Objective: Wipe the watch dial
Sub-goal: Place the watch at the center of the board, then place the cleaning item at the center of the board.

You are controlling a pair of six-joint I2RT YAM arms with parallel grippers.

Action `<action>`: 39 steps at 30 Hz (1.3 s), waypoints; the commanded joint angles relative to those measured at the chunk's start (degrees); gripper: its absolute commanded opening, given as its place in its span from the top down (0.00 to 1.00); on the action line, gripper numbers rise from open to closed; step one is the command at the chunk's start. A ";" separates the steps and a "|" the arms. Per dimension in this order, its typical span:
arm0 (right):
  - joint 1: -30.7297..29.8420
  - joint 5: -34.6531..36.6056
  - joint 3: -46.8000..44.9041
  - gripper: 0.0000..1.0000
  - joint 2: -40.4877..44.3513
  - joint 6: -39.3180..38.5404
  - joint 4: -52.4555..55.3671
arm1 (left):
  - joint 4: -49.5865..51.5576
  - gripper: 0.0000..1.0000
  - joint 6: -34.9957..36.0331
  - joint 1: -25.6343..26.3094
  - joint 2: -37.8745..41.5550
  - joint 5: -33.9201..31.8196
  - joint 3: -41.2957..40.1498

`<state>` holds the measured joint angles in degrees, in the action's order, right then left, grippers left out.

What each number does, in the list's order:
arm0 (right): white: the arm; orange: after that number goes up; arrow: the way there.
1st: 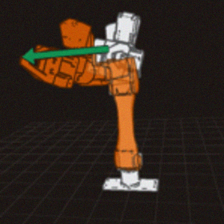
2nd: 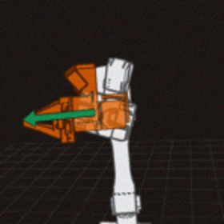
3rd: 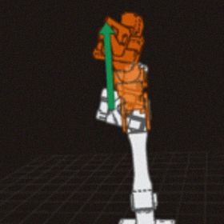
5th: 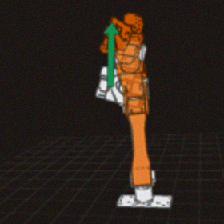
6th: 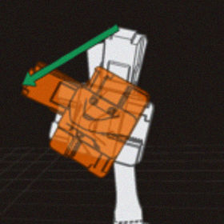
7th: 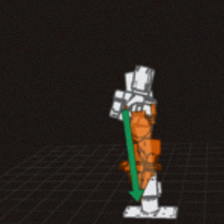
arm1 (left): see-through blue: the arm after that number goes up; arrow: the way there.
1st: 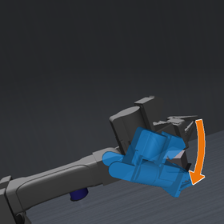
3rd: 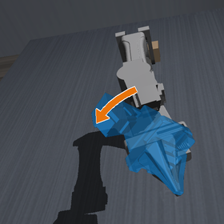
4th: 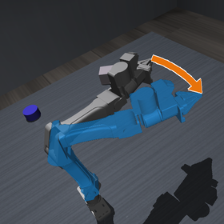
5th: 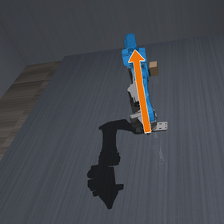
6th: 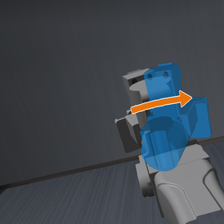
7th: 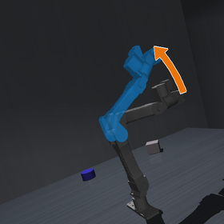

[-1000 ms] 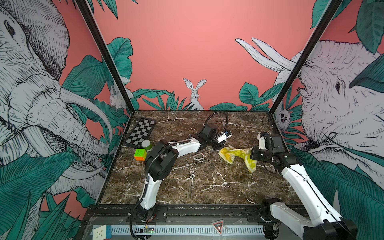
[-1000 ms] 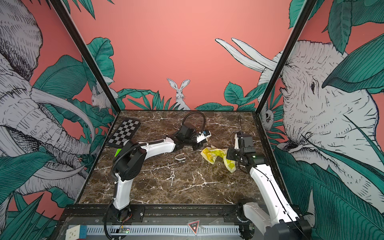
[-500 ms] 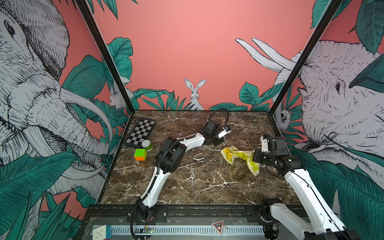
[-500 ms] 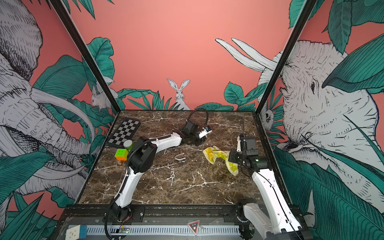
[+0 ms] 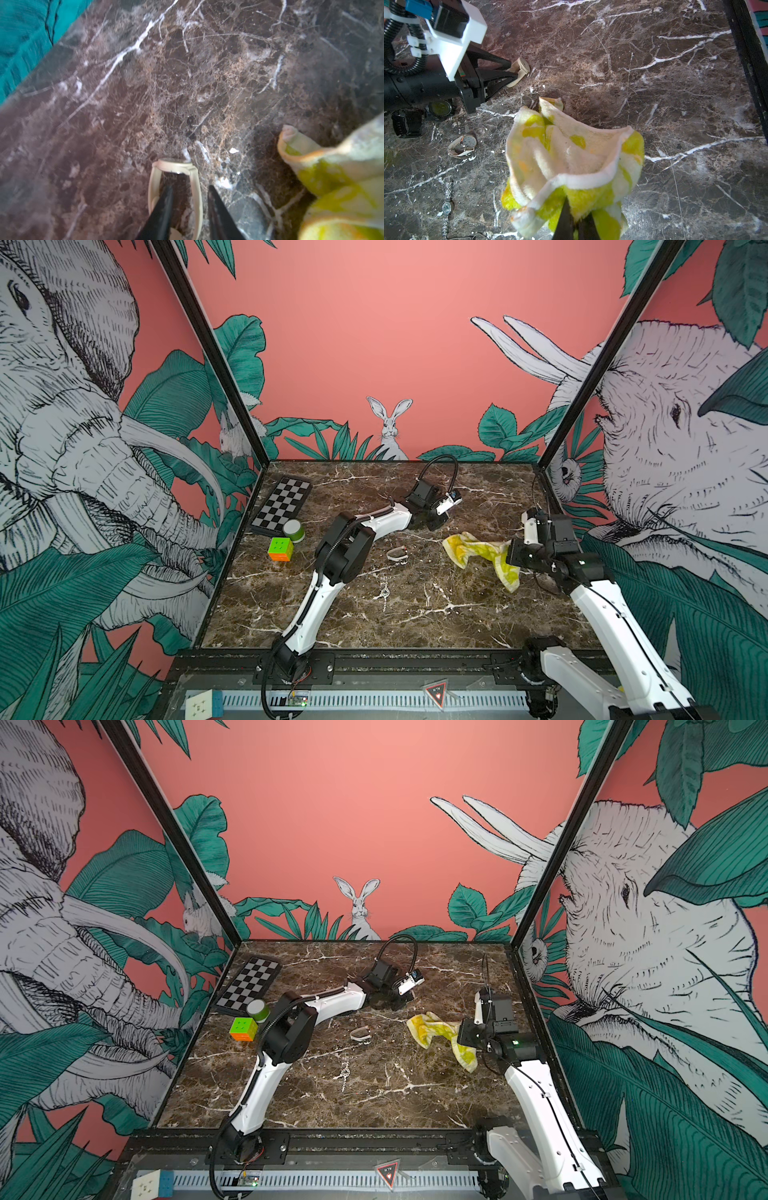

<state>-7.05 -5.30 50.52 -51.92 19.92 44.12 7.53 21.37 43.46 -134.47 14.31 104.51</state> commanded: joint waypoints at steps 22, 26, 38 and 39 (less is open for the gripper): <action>-0.10 -10.82 -0.68 1.00 -3.73 0.71 -5.88 | -7.10 0.71 -14.49 4.55 44.37 -10.96 -46.23; -2.26 -11.10 -1.00 1.00 -6.54 1.65 -8.29 | -6.68 0.71 -21.01 7.75 54.31 -16.79 -58.09; -11.85 -4.62 1.69 0.84 -14.28 4.74 -12.30 | -0.08 0.72 -45.46 10.06 73.20 -20.65 -76.83; -12.23 -3.82 2.26 0.78 -14.20 4.61 -11.69 | 1.58 0.71 -46.48 10.06 73.55 -20.99 -77.14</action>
<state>-18.28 -12.21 50.33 -66.59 23.83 33.65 4.82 -17.54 53.23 -63.13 -4.21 28.58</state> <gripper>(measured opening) 0.192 0.284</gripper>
